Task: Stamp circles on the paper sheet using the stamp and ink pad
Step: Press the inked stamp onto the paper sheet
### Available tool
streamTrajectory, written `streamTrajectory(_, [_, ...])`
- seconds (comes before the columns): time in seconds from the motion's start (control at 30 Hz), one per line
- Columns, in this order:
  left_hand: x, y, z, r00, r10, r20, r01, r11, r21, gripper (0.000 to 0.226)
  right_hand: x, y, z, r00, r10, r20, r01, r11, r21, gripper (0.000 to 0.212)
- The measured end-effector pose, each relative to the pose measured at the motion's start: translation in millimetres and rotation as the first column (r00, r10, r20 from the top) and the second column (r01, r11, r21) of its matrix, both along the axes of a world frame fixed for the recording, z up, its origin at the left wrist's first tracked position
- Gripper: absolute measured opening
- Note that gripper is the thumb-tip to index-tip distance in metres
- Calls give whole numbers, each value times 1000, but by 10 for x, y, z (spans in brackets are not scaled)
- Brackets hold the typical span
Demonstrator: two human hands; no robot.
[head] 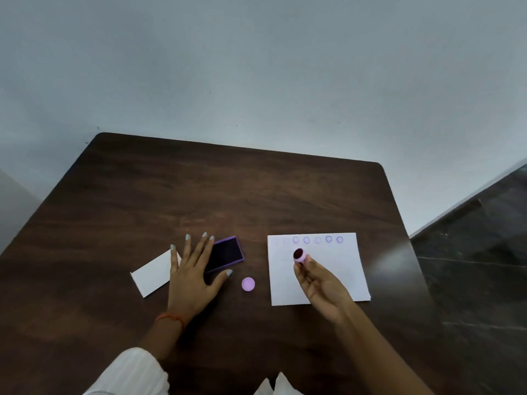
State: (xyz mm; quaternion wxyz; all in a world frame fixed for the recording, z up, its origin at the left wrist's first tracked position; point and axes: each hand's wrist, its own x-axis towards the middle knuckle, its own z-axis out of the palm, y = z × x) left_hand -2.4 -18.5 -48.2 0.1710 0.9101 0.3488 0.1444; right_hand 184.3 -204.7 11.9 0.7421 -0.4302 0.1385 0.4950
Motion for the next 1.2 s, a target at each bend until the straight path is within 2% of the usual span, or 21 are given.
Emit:
streamTrajectory(0.13, [388,-225,174,991,-129,44,128,992,18,82,175,-284,11,984,-164,-64,169,983,70,28])
streamTrajectory(0.3, [942,-558,287,952,-308,3,307,951,16,73,379,-482,20,966,-248,-79,253,965,73,20])
streamTrajectory(0.53, [1639,-898,248,885,-455,-94,458,889,12,73,611,-626,11,959,-276,-70,281,958,65,20])
streamTrajectory(0.77, [2069,-980,167,852,-490,-183,494,869,-28,76,859,-642,-39,968,-252,-9,252,967,-31,13])
streamTrajectory(0.87, [2144,-962,116,839,-495,-228,501,865,-33,77,964,-620,-80,970,-230,76,237,967,-95,15])
streamTrajectory(1.03, [2164,-907,33,822,-496,-279,507,861,-37,79,1069,-530,-166,940,-170,297,268,906,-329,21])
streamTrajectory(1.13, [2182,-874,11,810,-507,-294,522,852,-30,80,1119,-444,-194,888,-108,446,307,862,-403,17])
streamTrajectory(1.2, [2193,-853,4,800,-517,-303,536,844,-27,79,1139,-395,-208,817,0,576,328,822,-466,11])
